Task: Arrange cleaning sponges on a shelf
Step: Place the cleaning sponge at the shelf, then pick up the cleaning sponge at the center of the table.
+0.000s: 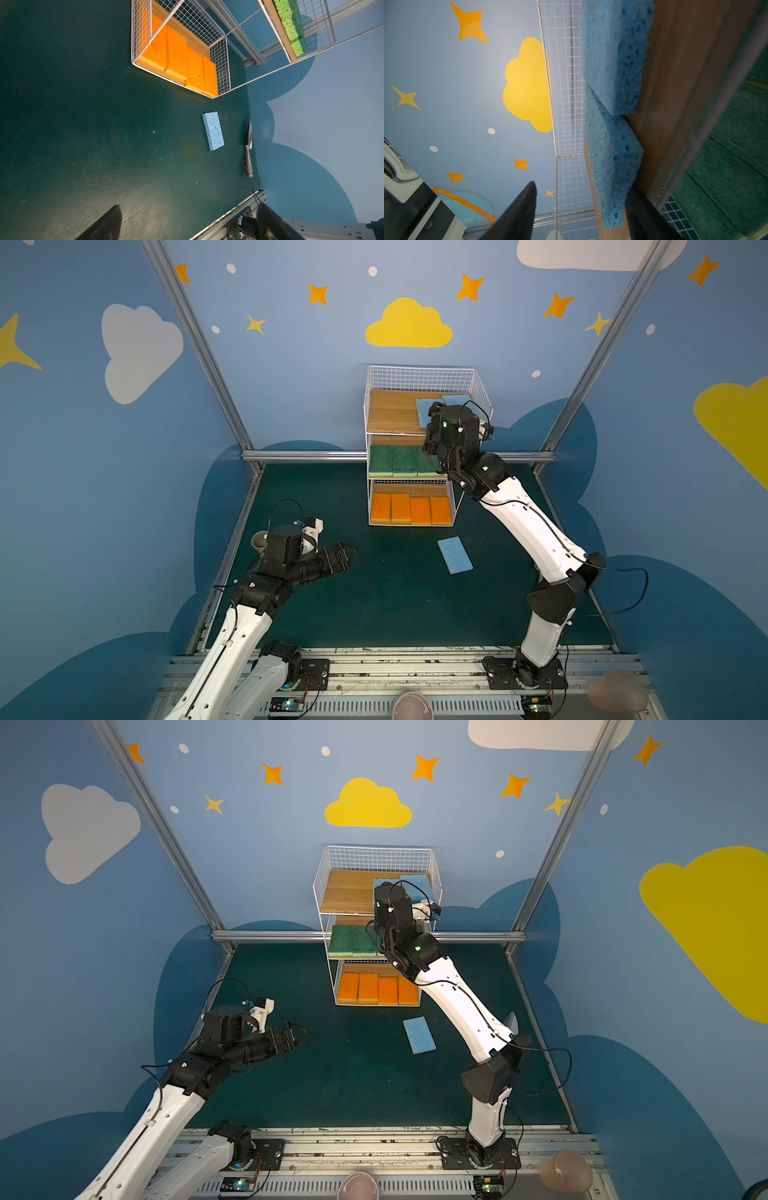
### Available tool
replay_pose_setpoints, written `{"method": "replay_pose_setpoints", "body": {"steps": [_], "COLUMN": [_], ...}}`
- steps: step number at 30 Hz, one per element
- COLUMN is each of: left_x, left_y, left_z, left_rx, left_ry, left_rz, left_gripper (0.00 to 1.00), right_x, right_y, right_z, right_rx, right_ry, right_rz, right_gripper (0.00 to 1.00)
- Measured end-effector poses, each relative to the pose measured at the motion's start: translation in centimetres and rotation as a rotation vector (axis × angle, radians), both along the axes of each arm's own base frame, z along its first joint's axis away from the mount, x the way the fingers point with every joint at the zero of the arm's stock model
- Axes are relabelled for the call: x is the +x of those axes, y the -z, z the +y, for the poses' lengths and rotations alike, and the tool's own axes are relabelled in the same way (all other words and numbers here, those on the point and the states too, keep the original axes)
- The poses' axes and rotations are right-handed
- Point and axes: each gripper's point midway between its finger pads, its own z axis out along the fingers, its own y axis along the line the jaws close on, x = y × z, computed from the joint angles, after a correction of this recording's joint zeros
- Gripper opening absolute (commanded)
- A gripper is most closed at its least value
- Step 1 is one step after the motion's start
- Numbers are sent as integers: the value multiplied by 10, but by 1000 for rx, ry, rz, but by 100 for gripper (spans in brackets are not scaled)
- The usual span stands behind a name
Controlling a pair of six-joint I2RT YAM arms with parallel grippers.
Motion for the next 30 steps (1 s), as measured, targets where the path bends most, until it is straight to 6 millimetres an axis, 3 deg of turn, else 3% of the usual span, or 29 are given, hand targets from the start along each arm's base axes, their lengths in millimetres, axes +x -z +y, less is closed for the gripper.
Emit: {"method": "replay_pose_setpoints", "body": {"steps": [12, 23, 26, 30], "left_x": [-1, 2, 3, 5], "left_y": [-2, 5, 10, 19], "left_z": [1, -1, -6, -19], "left_rx": [-2, -4, 6, 29], "left_ry": [-1, -6, 13, 61], "left_rz": [-7, 30, 49, 63], "left_gripper": [100, 100, 100, 99], "right_x": [-19, -35, -41, -64], "right_y": [0, 3, 10, 38], "right_z": [-2, -24, -33, -53], "right_rx": [-75, -142, -205, -323], "right_ry": [-41, -91, -117, -194], "right_rz": [-8, -13, -23, -56], "right_gripper": [73, 74, 71, 65]}}
